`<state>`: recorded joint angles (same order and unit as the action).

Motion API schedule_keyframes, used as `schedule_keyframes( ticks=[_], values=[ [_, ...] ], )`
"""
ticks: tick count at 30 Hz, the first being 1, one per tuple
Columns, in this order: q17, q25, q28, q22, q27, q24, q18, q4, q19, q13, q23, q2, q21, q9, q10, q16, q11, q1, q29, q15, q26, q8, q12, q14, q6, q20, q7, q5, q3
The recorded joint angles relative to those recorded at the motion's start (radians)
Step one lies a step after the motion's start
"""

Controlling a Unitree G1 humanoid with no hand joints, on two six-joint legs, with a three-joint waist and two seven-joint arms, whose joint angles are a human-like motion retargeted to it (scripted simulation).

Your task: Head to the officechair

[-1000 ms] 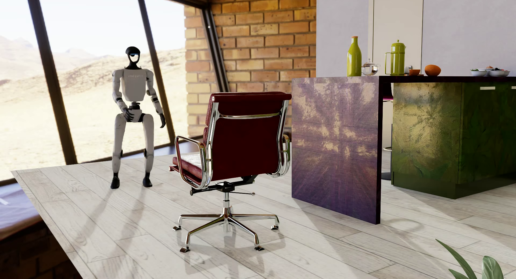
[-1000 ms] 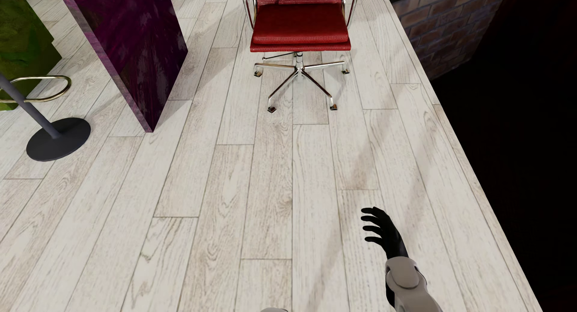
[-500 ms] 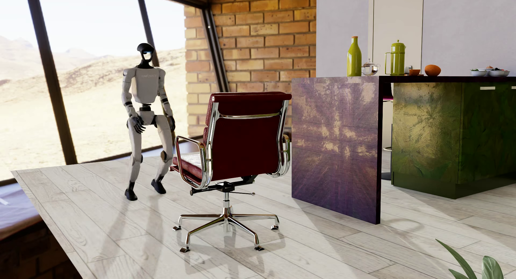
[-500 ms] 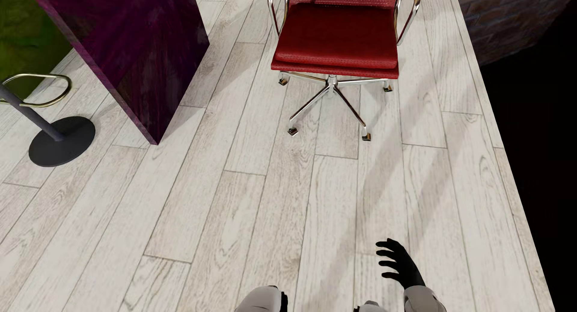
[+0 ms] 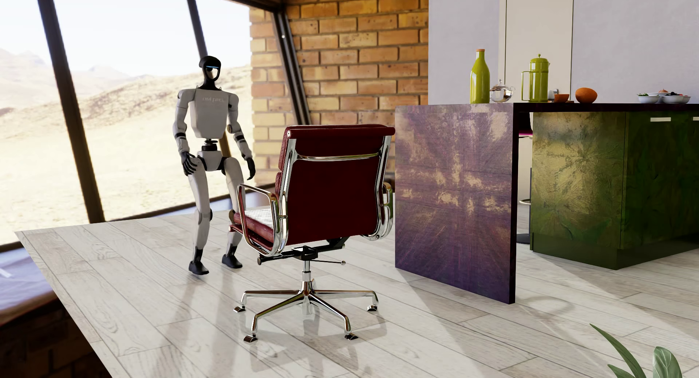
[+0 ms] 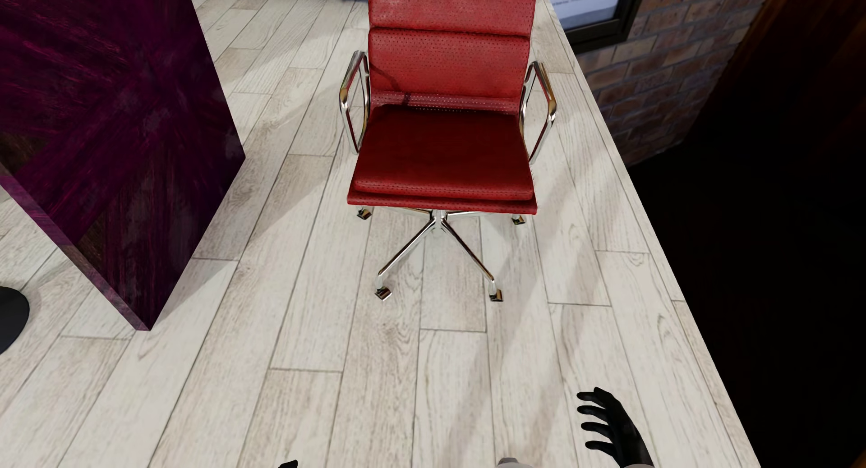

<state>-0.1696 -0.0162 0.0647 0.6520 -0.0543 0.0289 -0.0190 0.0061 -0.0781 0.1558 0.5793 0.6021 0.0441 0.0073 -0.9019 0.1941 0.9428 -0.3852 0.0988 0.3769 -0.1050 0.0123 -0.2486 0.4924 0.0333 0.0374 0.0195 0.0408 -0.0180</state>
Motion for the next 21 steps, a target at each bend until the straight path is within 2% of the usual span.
schedule_keyframes(
  ticks=[1, 2, 3, 4, 5, 6, 7, 8, 9, 10, 12, 14, 16, 18, 20, 21],
  values=[
    [0.001, -0.019, -0.033, -0.007, 0.029, 0.001, 0.004, -0.007, -0.009, 0.007, 0.02, -0.004, -0.028, 0.001, 0.019, -0.01, 0.036, 0.016, -0.021, 0.048, -0.029, -0.001, -0.005, -0.005, 0.002, 0.021, 0.0, 0.009, 0.015],
    [-0.008, -0.036, -0.05, -0.046, 0.054, -0.001, 0.014, -0.014, -0.024, 0.004, 0.058, -0.023, -0.042, 0.0, 0.016, -0.021, -0.068, 0.008, -0.045, 0.018, -0.046, 0.0, 0.001, -0.002, 0.009, 0.02, 0.006, 0.038, 0.006],
    [-0.055, -0.039, -0.049, -0.078, 0.063, -0.011, -0.004, -0.012, -0.017, 0.012, 0.081, -0.032, -0.024, 0.014, -0.034, -0.052, -0.115, -0.024, -0.058, -0.136, -0.046, -0.003, 0.026, -0.013, -0.016, 0.021, -0.001, 0.032, -0.016],
    [-0.063, -0.028, -0.039, -0.057, 0.085, -0.031, -0.004, 0.002, 0.038, 0.016, 0.047, -0.03, -0.013, 0.021, -0.015, -0.049, -0.139, -0.041, -0.057, -0.153, -0.028, -0.012, 0.04, -0.017, -0.048, 0.047, 0.0, 0.023, -0.018],
    [-0.017, -0.008, -0.026, -0.004, 0.102, -0.061, 0.015, 0.011, 0.011, -0.005, 0.028, -0.044, -0.015, 0.036, 0.03, -0.02, -0.164, -0.016, -0.044, -0.143, -0.001, -0.008, 0.033, -0.031, -0.062, 0.045, 0.009, 0.019, -0.005],
    [0.004, 0.015, -0.014, -0.01, 0.096, -0.083, 0.016, 0.011, -0.015, -0.003, 0.023, -0.05, -0.016, 0.035, 0.067, -0.004, -0.196, -0.011, -0.037, -0.156, 0.002, -0.008, 0.025, -0.052, -0.071, 0.018, 0.009, 0.019, -0.001],
    [0.005, 0.034, -0.013, -0.011, 0.081, -0.097, 0.016, 0.007, -0.019, 0.004, 0.023, -0.058, -0.022, 0.035, 0.101, -0.011, -0.217, -0.001, -0.037, -0.137, -0.001, -0.007, 0.026, -0.071, -0.081, -0.002, 0.005, 0.02, 0.003],
    [0.014, 0.043, -0.026, -0.006, 0.064, -0.106, 0.016, -0.005, -0.013, 0.009, 0.031, -0.05, -0.032, 0.03, 0.132, -0.021, -0.198, 0.008, -0.048, -0.076, 0.002, -0.002, 0.014, -0.086, -0.075, 0.012, 0.008, 0.031, 0.015],
    [-0.005, 0.047, -0.029, -0.02, 0.044, -0.103, 0.019, -0.009, -0.007, 0.015, 0.045, -0.058, -0.021, 0.035, 0.122, -0.021, -0.211, 0.008, -0.067, -0.142, 0.002, -0.004, 0.03, -0.081, -0.071, 0.017, 0.002, 0.034, 0.012],
    [-0.03, 0.052, -0.029, -0.02, 0.031, -0.094, 0.021, -0.005, 0.031, 0.02, 0.05, -0.06, -0.007, 0.031, 0.116, -0.031, -0.234, -0.002, -0.085, -0.19, 0.009, -0.005, 0.051, -0.077, -0.074, 0.017, 0.001, 0.027, 0.006],
    [-0.034, 0.048, -0.039, -0.012, 0.03, -0.06, 0.026, 0.001, 0.034, 0.028, 0.042, -0.06, -0.012, 0.037, 0.11, -0.047, -0.23, -0.001, -0.113, -0.191, 0.039, -0.007, 0.095, -0.072, -0.068, 0.04, -0.001, 0.02, 0.0],
    [-0.037, 0.026, -0.053, 0.0, 0.051, -0.033, 0.028, 0.017, 0.041, 0.023, 0.019, -0.075, -0.001, 0.044, 0.103, -0.039, -0.251, -0.001, -0.123, -0.203, 0.061, -0.015, 0.092, -0.068, -0.075, 0.048, -0.007, 0.005, 0.019],
    [0.004, 0.01, -0.061, 0.011, 0.065, -0.027, 0.03, 0.018, 0.038, 0.019, 0.014, -0.076, -0.006, 0.032, 0.121, -0.022, -0.253, 0.008, -0.105, -0.185, 0.043, -0.012, 0.06, -0.074, -0.048, 0.008, -0.004, 0.003, 0.001],
    [-0.001, 0.009, -0.074, -0.003, 0.076, -0.038, 0.033, 0.014, 0.044, -0.021, 0.023, -0.081, 0.003, 0.023, 0.121, -0.007, -0.255, 0.009, -0.084, -0.195, 0.012, -0.01, 0.033, -0.073, -0.026, 0.017, -0.014, 0.001, -0.002],
    [-0.018, 0.022, -0.091, -0.001, 0.037, -0.051, 0.031, 0.014, 0.04, -0.002, 0.013, -0.07, 0.016, 0.011, 0.123, -0.042, -0.247, 0.005, -0.068, -0.185, -0.003, 0.002, 0.055, -0.07, -0.012, 0.027, -0.006, -0.002, 0.023],
    [-0.014, 0.025, -0.093, -0.002, 0.026, -0.06, 0.033, 0.013, 0.041, 0.008, 0.029, -0.078, -0.001, 0.015, 0.134, -0.035, -0.251, 0.018, -0.067, -0.186, 0.009, 0.006, 0.078, -0.072, -0.003, 0.02, -0.003, -0.004, 0.044]
  ],
)
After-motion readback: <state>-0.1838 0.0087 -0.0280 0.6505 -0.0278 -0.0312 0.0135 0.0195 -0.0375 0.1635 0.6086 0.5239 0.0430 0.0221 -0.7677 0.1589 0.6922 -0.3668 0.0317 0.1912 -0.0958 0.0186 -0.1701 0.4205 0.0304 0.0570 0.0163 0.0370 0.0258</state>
